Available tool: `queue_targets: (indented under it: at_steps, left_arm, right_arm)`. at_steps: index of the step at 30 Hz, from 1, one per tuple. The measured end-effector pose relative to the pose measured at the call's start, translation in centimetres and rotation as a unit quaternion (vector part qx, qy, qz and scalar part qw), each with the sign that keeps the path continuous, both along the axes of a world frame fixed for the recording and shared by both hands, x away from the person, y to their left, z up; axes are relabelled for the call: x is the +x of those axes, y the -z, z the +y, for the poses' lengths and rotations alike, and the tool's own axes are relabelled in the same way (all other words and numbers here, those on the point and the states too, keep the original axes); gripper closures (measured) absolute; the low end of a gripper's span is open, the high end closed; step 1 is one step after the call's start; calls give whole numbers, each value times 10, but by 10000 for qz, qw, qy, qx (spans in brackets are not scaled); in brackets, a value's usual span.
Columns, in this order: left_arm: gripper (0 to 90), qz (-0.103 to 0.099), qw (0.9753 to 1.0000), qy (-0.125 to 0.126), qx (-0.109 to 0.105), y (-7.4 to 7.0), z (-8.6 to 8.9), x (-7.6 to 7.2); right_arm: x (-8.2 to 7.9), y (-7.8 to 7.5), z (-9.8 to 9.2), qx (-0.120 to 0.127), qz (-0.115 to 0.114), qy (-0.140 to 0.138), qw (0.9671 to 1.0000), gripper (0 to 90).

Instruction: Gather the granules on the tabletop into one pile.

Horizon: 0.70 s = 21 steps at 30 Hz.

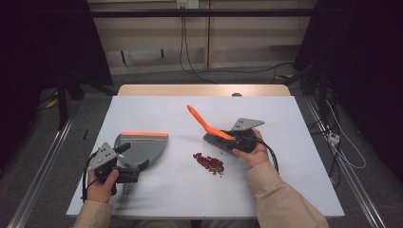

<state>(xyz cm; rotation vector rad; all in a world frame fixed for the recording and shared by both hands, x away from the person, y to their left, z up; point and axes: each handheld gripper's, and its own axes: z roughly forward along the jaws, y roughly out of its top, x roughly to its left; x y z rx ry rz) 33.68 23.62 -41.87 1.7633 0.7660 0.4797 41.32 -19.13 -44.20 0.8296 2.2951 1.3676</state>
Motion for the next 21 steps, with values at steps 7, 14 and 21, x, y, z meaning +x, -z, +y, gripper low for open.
queue_targets:
  at_steps: [7, 14, 21]
  left_arm:
    - [34, -24, 10000, 17, -28, -1, -1, -1]
    - [34, -34, 10000, 39, -9, -2, -3, -2]
    - [34, -28, 10000, 45, -5, -2, -3, -2]
  right_arm:
    - [-12, -7, -1, -383, 289, 213, 9986, 697]
    - [-16, -2, -3, -431, 510, 273, 9974, 713]
    - [-21, 3, -1, -130, 482, 42, 9987, 714]
